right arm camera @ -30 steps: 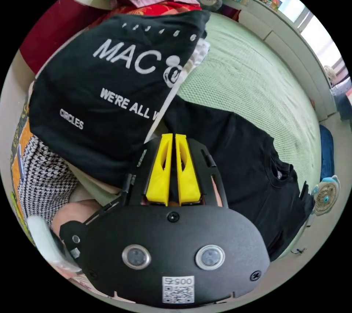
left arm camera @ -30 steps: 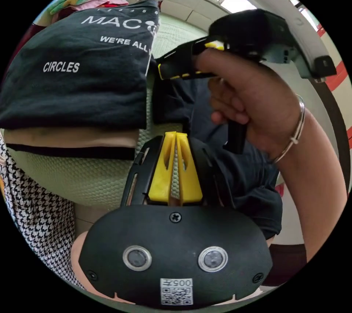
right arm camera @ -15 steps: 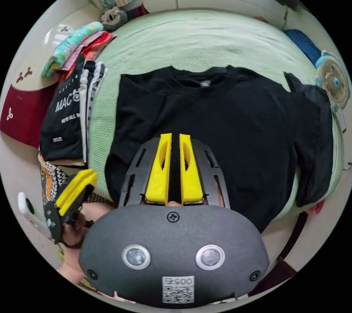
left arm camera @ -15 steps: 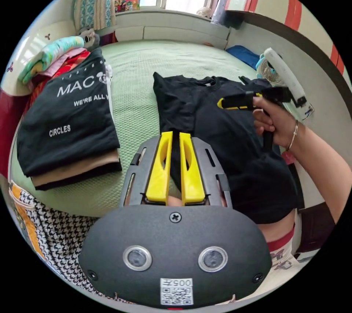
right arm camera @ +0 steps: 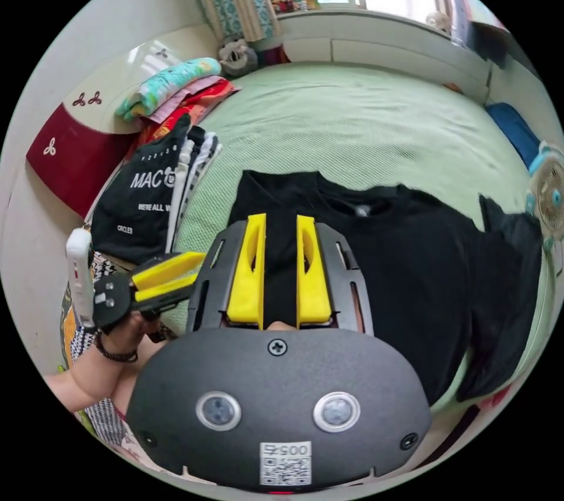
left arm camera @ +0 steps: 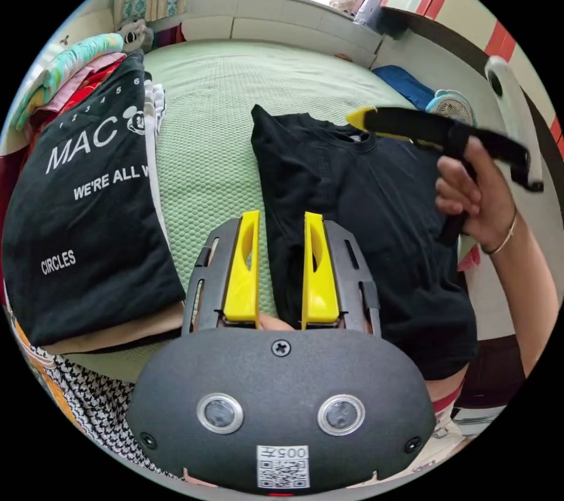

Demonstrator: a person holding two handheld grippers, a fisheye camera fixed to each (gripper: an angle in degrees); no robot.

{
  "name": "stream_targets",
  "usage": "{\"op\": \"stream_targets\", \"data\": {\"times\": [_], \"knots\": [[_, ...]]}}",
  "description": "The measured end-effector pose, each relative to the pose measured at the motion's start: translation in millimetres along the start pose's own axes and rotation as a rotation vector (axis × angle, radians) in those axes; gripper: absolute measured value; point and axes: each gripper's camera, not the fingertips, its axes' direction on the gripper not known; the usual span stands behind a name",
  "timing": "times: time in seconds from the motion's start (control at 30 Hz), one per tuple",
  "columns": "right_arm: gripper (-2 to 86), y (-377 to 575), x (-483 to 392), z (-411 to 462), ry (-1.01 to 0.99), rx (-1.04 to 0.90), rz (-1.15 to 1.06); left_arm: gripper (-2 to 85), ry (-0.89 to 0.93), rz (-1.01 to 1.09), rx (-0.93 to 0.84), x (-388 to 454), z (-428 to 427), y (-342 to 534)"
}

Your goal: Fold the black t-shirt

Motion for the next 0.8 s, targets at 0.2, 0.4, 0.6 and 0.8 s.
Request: {"op": "stream_targets", "data": {"times": [0.2, 0.4, 0.6, 0.8], "knots": [[10.7, -84, -45, 57, -0.022, -0.094, -0.050, 12.0, 0.008, -0.030, -0.079, -15, 14, -16], [5.4, -110, -72, 126, 0.280, -0.290, -0.086, 9.7, 0.053, -0.033, -0.129, -27, 20, -30], [7.4, -106, -33, 127, 0.356, -0.292, 0.070, 9.1, 0.059, -0.030, -0.130, -32, 18, -36], [10.1, -123, -35, 92, 0.146, -0.161, 0.074, 9.0, 0.096, -0.030, -0.122, -34, 16, -44]]}}
